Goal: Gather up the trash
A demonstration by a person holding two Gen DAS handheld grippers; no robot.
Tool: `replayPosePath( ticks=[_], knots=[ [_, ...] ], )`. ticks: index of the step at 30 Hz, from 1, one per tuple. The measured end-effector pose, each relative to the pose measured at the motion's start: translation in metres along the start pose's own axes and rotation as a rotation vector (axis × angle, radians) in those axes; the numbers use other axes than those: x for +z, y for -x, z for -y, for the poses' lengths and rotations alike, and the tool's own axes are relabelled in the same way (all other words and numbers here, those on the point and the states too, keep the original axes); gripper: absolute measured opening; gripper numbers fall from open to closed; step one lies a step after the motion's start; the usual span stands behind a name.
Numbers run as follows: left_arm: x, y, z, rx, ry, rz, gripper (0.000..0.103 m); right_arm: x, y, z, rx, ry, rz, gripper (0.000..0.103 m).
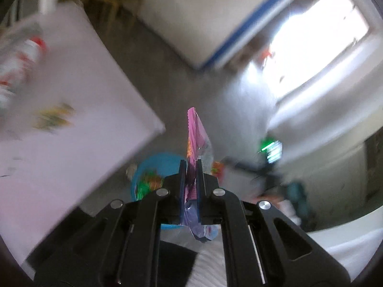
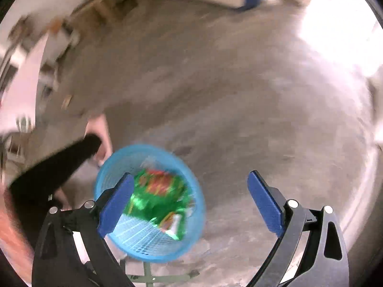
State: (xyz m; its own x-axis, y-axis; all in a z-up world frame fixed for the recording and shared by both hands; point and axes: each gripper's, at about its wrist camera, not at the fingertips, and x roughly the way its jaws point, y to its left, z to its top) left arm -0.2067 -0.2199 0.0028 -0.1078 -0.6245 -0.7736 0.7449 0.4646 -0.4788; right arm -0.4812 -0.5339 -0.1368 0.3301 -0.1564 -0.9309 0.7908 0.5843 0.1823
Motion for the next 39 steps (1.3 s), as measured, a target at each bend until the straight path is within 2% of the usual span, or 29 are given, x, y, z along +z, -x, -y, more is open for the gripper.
replayPosePath(
  ticks=[3, 4, 6, 7, 8, 9, 10, 11, 12, 13, 15, 16, 18, 19, 20, 21, 22, 24, 27, 30, 34, 36, 37, 39],
  knots=[
    [-0.006, -0.092, 0.01, 0.042, -0.045, -0.18, 0.004, -0.008, 0.028, 0.023, 0.014, -0.055, 0.06, 0.093],
    [-0.009, -0.134, 0.011, 0.088, -0.074, -0.258, 0.004, -0.012, 0.033, 0.025, 0.03, -0.06, 0.07, 0.093],
    [-0.014, -0.191, 0.009, 0.189, -0.129, -0.336, 0.004, -0.019, 0.04, 0.023, 0.035, -0.056, 0.091, 0.093],
    [-0.018, -0.234, 0.004, 0.25, -0.16, -0.403, 0.005, -0.023, 0.042, 0.022, 0.037, -0.052, 0.095, 0.093],
    [-0.022, -0.259, 0.002, 0.328, -0.208, -0.435, 0.006, -0.028, 0.041, 0.022, 0.047, -0.056, 0.091, 0.093],
    [-0.028, -0.291, -0.001, 0.445, -0.309, -0.472, 0.006, -0.037, 0.036, 0.018, 0.06, -0.065, 0.083, 0.093],
    [-0.033, -0.31, -0.004, 0.527, -0.386, -0.479, 0.008, -0.04, 0.034, 0.016, 0.086, -0.074, 0.069, 0.093],
    [-0.037, -0.327, -0.009, 0.644, -0.48, -0.472, 0.009, -0.051, 0.024, 0.013, 0.103, -0.08, 0.065, 0.093],
    [-0.036, -0.335, -0.018, 0.695, -0.496, -0.475, 0.009, -0.054, 0.02, 0.012, 0.121, -0.089, 0.06, 0.093],
    [-0.033, -0.337, -0.027, 0.707, -0.453, -0.485, 0.009, -0.058, 0.012, 0.01, 0.136, -0.094, 0.046, 0.093],
    [-0.019, -0.321, -0.045, 0.66, -0.296, -0.481, 0.009, -0.067, -0.014, 0.007, 0.131, -0.078, -0.015, 0.093],
    [-0.015, -0.315, -0.045, 0.645, -0.284, -0.479, 0.009, -0.074, -0.034, 0.004, 0.101, -0.055, -0.07, 0.093],
    [-0.007, -0.299, -0.028, 0.606, -0.354, -0.464, 0.009, -0.088, -0.064, -0.001, 0.098, -0.018, -0.159, 0.093],
    [-0.003, -0.285, -0.015, 0.592, -0.399, -0.432, 0.009, -0.093, -0.076, -0.004, 0.108, -0.007, -0.202, 0.093],
    [0.002, -0.278, -0.005, 0.575, -0.407, -0.417, 0.012, -0.101, -0.091, -0.008, 0.118, 0.01, -0.255, 0.093],
    [0.006, -0.268, 0.003, 0.546, -0.401, -0.413, 0.013, -0.108, -0.102, -0.013, 0.124, 0.028, -0.28, 0.087],
    [0.013, -0.264, 0.009, 0.523, -0.395, -0.412, 0.013, -0.112, -0.112, -0.02, 0.134, 0.051, -0.304, 0.074],
    [0.023, -0.246, 0.03, 0.464, -0.403, -0.393, 0.013, -0.122, -0.141, -0.036, 0.13, 0.112, -0.377, 0.06],
    [0.03, -0.218, 0.063, 0.393, -0.437, -0.333, 0.015, -0.129, -0.183, -0.046, 0.04, 0.143, -0.433, 0.038],
    [0.032, -0.186, 0.089, 0.33, -0.437, -0.283, 0.022, -0.125, -0.192, -0.051, 0.061, 0.112, -0.427, 0.03],
    [0.024, -0.151, 0.095, 0.312, -0.434, -0.242, 0.025, -0.119, -0.175, -0.07, 0.063, 0.201, -0.438, 0.03],
    [0.02, -0.134, 0.089, 0.319, -0.42, -0.209, 0.029, -0.113, -0.157, -0.065, 0.076, 0.189, -0.397, 0.029],
    [0.02, -0.134, 0.086, 0.324, -0.414, -0.203, 0.032, -0.111, -0.15, -0.064, 0.078, 0.189, -0.385, 0.02],
    [0.015, -0.124, 0.078, 0.34, -0.394, -0.189, 0.033, -0.104, -0.128, -0.066, 0.081, 0.216, -0.331, 0.011]
  ],
)
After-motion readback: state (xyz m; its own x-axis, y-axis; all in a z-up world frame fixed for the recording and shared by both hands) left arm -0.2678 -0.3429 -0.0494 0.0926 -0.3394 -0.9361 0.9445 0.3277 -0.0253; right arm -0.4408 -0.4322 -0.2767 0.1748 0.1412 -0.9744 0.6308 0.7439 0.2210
